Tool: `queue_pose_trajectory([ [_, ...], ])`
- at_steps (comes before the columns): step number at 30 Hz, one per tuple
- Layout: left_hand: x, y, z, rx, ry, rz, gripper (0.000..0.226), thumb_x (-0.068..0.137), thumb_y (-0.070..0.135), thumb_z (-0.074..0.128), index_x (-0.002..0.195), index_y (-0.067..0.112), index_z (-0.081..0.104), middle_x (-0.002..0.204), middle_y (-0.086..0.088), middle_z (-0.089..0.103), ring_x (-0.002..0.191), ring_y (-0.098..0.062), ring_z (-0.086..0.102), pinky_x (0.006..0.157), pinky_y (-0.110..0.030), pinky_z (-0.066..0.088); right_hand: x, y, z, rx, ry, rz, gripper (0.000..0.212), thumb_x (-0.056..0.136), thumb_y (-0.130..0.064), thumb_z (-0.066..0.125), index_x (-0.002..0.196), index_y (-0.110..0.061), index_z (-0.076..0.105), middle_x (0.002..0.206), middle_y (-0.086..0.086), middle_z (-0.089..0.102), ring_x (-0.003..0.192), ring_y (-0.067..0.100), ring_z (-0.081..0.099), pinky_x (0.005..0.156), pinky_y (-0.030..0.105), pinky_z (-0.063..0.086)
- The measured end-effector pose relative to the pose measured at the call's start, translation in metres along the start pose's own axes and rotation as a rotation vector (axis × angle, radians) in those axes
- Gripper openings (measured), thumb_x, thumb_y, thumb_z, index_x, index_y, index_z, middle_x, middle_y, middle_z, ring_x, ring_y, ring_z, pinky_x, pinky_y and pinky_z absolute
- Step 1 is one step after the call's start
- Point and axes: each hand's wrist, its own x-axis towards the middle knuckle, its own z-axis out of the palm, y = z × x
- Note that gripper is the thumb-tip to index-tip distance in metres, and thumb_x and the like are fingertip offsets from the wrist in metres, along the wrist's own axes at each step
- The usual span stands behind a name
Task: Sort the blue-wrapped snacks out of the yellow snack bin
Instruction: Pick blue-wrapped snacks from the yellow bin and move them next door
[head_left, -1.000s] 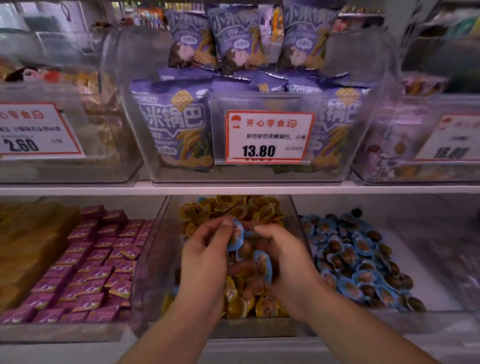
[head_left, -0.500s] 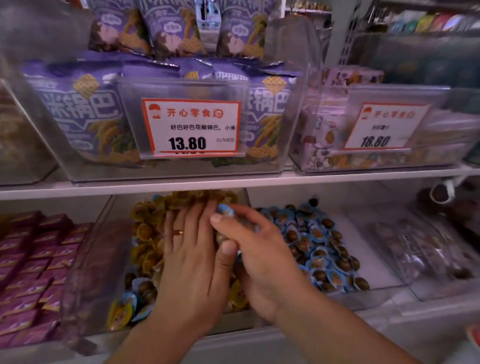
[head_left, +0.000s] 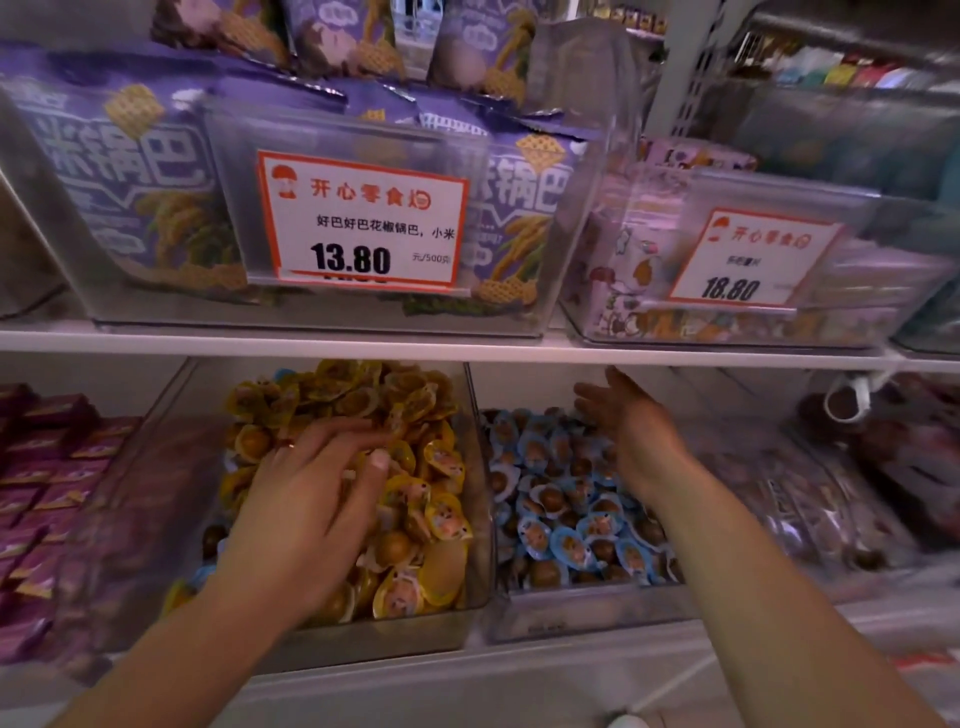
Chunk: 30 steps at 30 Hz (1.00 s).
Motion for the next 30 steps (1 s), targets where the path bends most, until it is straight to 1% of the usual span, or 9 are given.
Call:
queue_pose_trajectory([
  [3, 0.003, -0.010, -0.018, 0.110, 0.031, 0.041, 0.037, 0.093, 0.041, 0.043, 0.111, 0.024, 0.071, 0.121, 0.004, 0.063, 0.105, -0.024, 0.062, 0.093, -0.051, 0.048, 0.012, -0.003, -0.008, -0.039, 0.119, -0.046, 0.036, 0.104, -0.035, 0.043, 0.088, -0.014, 0.069, 0.112, 0.011, 0.071, 0.091, 0.021, 0.066, 0.070, 0.032, 0.049],
  [5, 0.006, -0.020, -0.033, 0.228, 0.075, 0.088, 0.035, 0.091, 0.035, 0.046, 0.108, 0.019, 0.072, 0.115, -0.004, 0.065, 0.102, -0.032, 0.063, 0.093, -0.054, 0.047, 0.010, -0.006, -0.002, -0.086, 0.154, -0.153, 0.029, 0.102, -0.018, 0.047, 0.081, -0.017, 0.066, 0.111, 0.013, 0.072, 0.092, 0.020, 0.067, 0.080, 0.031, 0.053],
  [9, -0.002, -0.041, -0.066, 0.377, 0.116, 0.053, 0.037, 0.087, 0.032, 0.045, 0.105, 0.015, 0.072, 0.112, -0.011, 0.065, 0.111, -0.036, 0.059, 0.099, -0.056, 0.041, -0.019, -0.001, 0.024, -0.241, 0.123, -0.518, 0.018, 0.094, -0.007, 0.058, 0.087, -0.017, 0.072, 0.093, 0.006, 0.075, 0.079, -0.001, 0.069, 0.084, 0.019, 0.053],
  [12, -0.021, -0.054, -0.086, 0.332, 0.110, -0.098, 0.042, 0.083, 0.032, 0.045, 0.113, 0.019, 0.070, 0.123, -0.010, 0.061, 0.114, -0.036, 0.057, 0.098, -0.052, 0.044, -0.060, 0.002, 0.050, -0.521, -0.003, -0.829, 0.020, 0.092, -0.016, 0.056, 0.094, -0.029, 0.070, 0.093, -0.013, 0.073, 0.090, -0.003, 0.066, 0.091, 0.019, 0.048],
  [16, -0.036, -0.075, -0.098, 0.218, 0.136, -0.223, 0.044, 0.083, 0.030, 0.054, 0.124, 0.018, 0.062, 0.126, -0.009, 0.057, 0.110, -0.034, 0.059, 0.092, -0.046, 0.049, -0.103, 0.002, 0.119, -0.803, -0.269, -0.973, 0.031, 0.086, -0.043, 0.046, 0.103, -0.034, 0.070, 0.083, -0.023, 0.068, 0.079, -0.006, 0.062, 0.070, 0.005, 0.041],
  [19, -0.040, -0.089, -0.101, 0.156, 0.120, -0.236, 0.042, 0.090, 0.039, 0.061, 0.128, 0.023, 0.055, 0.125, -0.003, 0.057, 0.110, -0.029, 0.060, 0.090, -0.041, 0.050, -0.101, 0.018, 0.194, -1.190, -0.461, -1.014, 0.042, 0.092, -0.042, 0.050, 0.131, -0.031, 0.058, 0.120, -0.003, 0.068, 0.111, 0.014, 0.062, 0.093, 0.023, 0.047],
  [23, -0.042, -0.101, -0.107, 0.097, 0.101, -0.272, 0.058, 0.082, 0.061, 0.056, 0.132, 0.030, 0.051, 0.124, 0.002, 0.056, 0.109, -0.022, 0.060, 0.087, -0.037, 0.051, -0.063, 0.043, 0.270, -1.623, -0.490, -1.016, 0.065, 0.093, -0.049, 0.050, 0.150, -0.021, 0.033, 0.157, 0.007, 0.031, 0.147, 0.032, 0.024, 0.118, 0.048, 0.026],
  [26, -0.041, -0.104, -0.107, 0.089, 0.079, -0.241, 0.057, 0.083, 0.063, 0.055, 0.132, 0.035, 0.049, 0.125, 0.006, 0.055, 0.111, -0.017, 0.058, 0.088, -0.034, 0.051, -0.032, 0.055, 0.284, -1.683, -0.483, -0.899, 0.073, 0.092, -0.054, 0.048, 0.155, -0.025, 0.024, 0.163, 0.003, 0.021, 0.150, 0.031, 0.015, 0.117, 0.053, 0.017],
  [30, -0.037, -0.108, -0.107, 0.080, 0.058, -0.198, 0.058, 0.084, 0.062, 0.053, 0.135, 0.034, 0.048, 0.124, 0.006, 0.055, 0.111, -0.017, 0.057, 0.091, -0.035, 0.050, -0.020, 0.051, 0.269, -1.726, -0.531, -1.019, 0.063, 0.088, -0.059, 0.048, 0.146, -0.035, 0.039, 0.150, 0.000, 0.042, 0.134, 0.030, 0.040, 0.107, 0.045, 0.035],
])
